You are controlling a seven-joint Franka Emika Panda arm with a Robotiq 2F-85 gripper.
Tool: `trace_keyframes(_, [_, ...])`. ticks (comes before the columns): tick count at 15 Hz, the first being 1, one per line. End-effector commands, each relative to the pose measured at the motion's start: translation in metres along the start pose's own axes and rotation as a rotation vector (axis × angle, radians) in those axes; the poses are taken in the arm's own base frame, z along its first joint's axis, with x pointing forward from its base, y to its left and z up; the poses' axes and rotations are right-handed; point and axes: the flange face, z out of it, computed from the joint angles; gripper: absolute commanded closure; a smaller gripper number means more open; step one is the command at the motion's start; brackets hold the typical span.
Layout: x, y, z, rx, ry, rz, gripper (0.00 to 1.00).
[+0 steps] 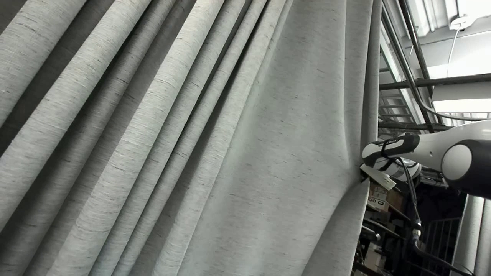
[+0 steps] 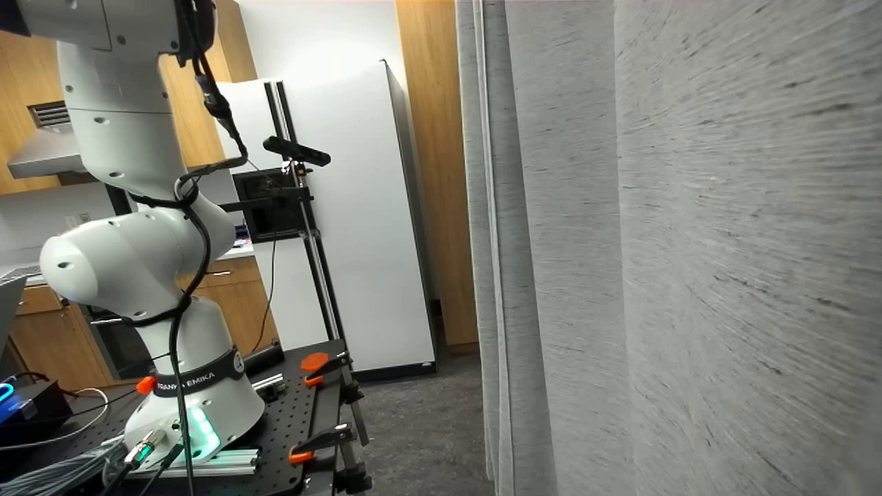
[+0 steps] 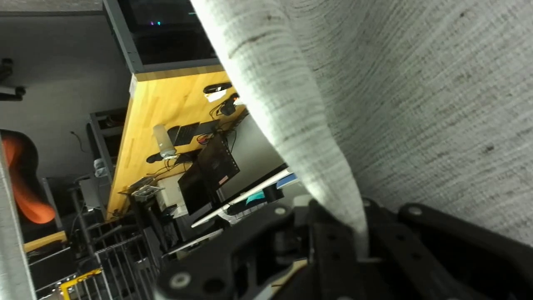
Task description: Move the curtain to the right
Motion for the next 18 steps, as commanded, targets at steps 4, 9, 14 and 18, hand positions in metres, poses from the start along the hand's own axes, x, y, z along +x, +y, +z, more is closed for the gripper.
trace_keyframes(4, [-0.019,-0.039,0.087,0.040,-0.080,-0.180,0.99])
trace_keyframes(9, [-0.057,-0.100,0.113,0.130,-0.148,-0.317,0.99])
trace_keyframes(14, [-0.050,-0.102,0.115,0.104,-0.135,-0.310,0.99])
trace_keyframes(18, [-0.001,-0.044,0.106,-0.038,-0.044,-0.204,0.99])
